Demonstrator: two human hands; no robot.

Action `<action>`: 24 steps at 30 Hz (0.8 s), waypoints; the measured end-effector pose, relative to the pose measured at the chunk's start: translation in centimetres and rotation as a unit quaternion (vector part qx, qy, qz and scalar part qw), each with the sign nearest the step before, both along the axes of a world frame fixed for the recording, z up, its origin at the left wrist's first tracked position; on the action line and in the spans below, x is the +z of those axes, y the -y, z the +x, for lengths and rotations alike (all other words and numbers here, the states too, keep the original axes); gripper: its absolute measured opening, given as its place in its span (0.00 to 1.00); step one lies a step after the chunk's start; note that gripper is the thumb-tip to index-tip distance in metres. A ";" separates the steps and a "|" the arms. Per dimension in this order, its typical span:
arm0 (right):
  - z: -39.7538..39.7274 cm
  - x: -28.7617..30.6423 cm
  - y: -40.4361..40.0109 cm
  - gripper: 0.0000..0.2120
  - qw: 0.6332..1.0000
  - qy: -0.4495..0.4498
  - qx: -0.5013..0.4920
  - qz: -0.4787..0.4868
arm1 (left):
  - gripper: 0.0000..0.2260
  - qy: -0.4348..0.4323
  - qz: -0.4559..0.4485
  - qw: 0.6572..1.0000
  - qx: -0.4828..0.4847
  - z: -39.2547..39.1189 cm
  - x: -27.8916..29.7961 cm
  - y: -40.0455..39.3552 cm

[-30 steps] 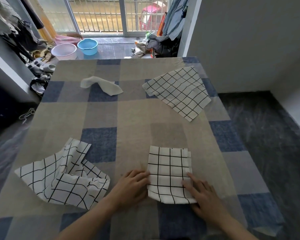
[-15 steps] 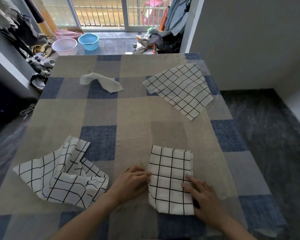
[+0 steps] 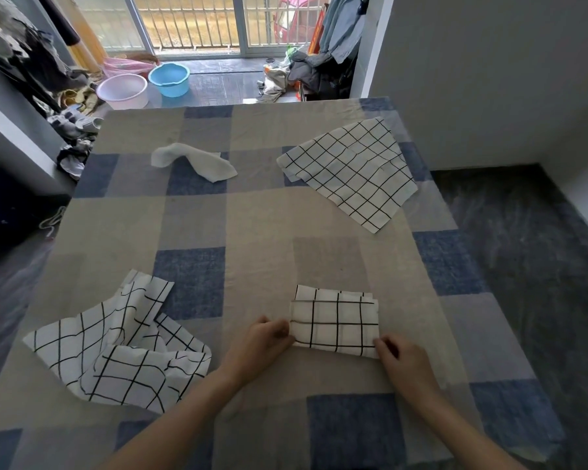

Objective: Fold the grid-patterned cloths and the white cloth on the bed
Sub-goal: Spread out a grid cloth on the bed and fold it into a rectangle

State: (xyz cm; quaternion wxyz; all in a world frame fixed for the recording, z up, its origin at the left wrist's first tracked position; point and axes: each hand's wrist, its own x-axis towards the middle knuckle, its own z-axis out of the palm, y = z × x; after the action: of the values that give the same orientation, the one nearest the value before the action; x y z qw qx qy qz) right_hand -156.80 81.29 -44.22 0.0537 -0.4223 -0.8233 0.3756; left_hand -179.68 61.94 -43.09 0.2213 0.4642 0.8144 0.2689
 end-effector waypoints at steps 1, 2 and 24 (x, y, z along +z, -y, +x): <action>-0.3 0.0 -0.1 0.13 1.000 0.015 0.002 0.027 | 0.04 0.022 -0.006 1.000 0.018 -0.1 -0.1 -0.3; -0.6 0.0 -0.1 0.12 0.998 0.025 0.004 0.055 | 0.03 0.045 -0.012 0.999 0.028 -0.3 -0.1 -0.7; -3.7 -0.9 -0.6 0.06 0.956 0.202 0.031 0.210 | 0.26 -0.180 -0.060 0.950 -0.247 -0.7 -3.7 -8.0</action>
State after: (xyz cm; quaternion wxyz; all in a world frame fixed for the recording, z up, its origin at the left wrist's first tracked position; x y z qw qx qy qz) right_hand -160.49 81.91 -45.08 -0.0373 -0.4430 -0.8899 0.1026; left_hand -180.38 69.95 -46.77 0.1581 0.6772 0.7153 0.0682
